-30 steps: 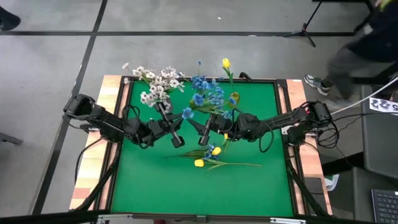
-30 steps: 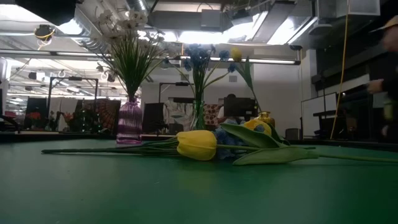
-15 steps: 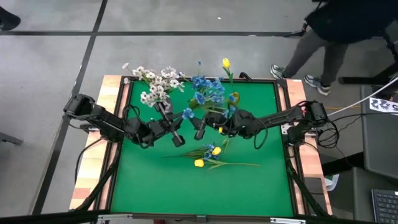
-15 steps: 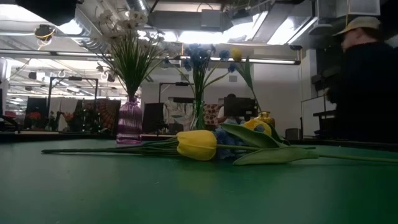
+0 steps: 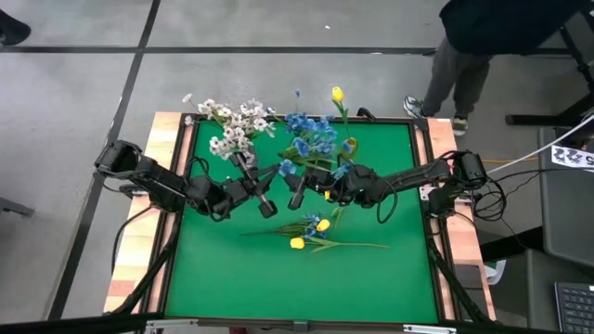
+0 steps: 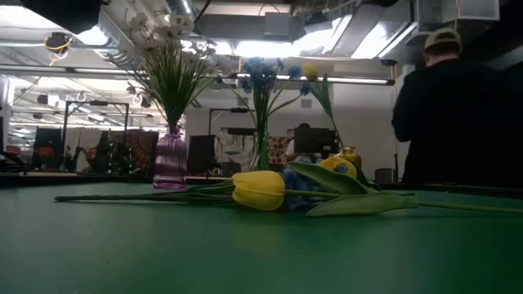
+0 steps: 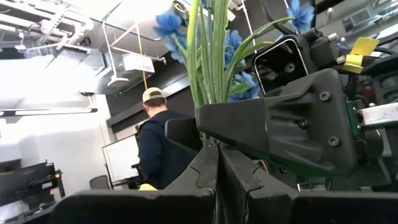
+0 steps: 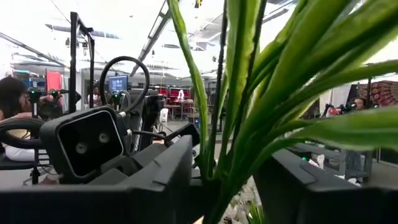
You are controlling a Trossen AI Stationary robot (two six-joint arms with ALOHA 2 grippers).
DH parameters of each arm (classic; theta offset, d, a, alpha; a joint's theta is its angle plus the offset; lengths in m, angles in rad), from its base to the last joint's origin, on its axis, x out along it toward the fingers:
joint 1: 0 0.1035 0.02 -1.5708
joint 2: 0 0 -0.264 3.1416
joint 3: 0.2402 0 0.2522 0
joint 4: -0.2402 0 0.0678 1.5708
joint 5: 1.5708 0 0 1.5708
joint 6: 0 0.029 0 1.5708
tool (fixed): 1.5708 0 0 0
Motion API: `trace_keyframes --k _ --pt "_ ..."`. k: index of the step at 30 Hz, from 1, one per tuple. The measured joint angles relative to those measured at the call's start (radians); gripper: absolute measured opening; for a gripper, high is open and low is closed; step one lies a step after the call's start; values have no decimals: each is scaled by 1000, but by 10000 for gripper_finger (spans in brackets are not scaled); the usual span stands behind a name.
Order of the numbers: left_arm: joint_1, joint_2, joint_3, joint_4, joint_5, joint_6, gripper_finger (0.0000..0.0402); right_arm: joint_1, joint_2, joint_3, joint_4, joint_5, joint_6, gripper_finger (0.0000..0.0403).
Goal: Sort flowers into vase by color
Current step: Put the top blue flower into the green vase
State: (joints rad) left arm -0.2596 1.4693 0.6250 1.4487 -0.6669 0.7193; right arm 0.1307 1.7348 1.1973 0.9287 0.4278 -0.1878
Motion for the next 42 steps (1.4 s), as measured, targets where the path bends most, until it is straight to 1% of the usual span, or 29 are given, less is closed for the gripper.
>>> trace_keyframes --k 3,5,8,9,10,13,16,20,26,28,32,35,38,42 --pt "1 0 0 0 -5 0 0 2 0 0 -4 27 1 125" --pt "0 0 0 0 -12 4 0 2 0 0 -6 27 1 94" --pt "0 0 0 -1 -36 11 0 2 0 0 -13 31 -2 33" --pt "0 0 0 -1 -41 9 0 1 0 0 -14 32 -5 20" --pt "0 0 0 -1 -42 1 2 1 0 0 -14 33 -8 16" --pt "0 0 0 -6 -42 -11 10 1 0 0 -17 35 -4 25" --pt "0 -1 0 -21 -49 -11 24 1 0 0 -28 40 -10 15" --pt "-6 -9 0 -81 -66 14 50 1 0 -1 -45 58 -25 15" --pt "-39 -10 1 -197 -170 80 111 1 0 -4 -79 61 -46 15" --pt "-50 -9 1 -223 -203 96 135 1 0 -4 -83 80 -52 15" --pt "-71 -8 1 -264 -235 96 181 0 -3 -3 -74 96 -55 15" --pt "-98 -5 0 -275 -288 83 207 -1 -7 -1 -65 111 -72 15" --pt "-132 -12 -1 -274 -346 76 220 -2 -30 -1 -85 122 -88 15" --pt "-195 -40 -1 -338 -341 49 221 -1 -79 -1 -151 148 -133 15"
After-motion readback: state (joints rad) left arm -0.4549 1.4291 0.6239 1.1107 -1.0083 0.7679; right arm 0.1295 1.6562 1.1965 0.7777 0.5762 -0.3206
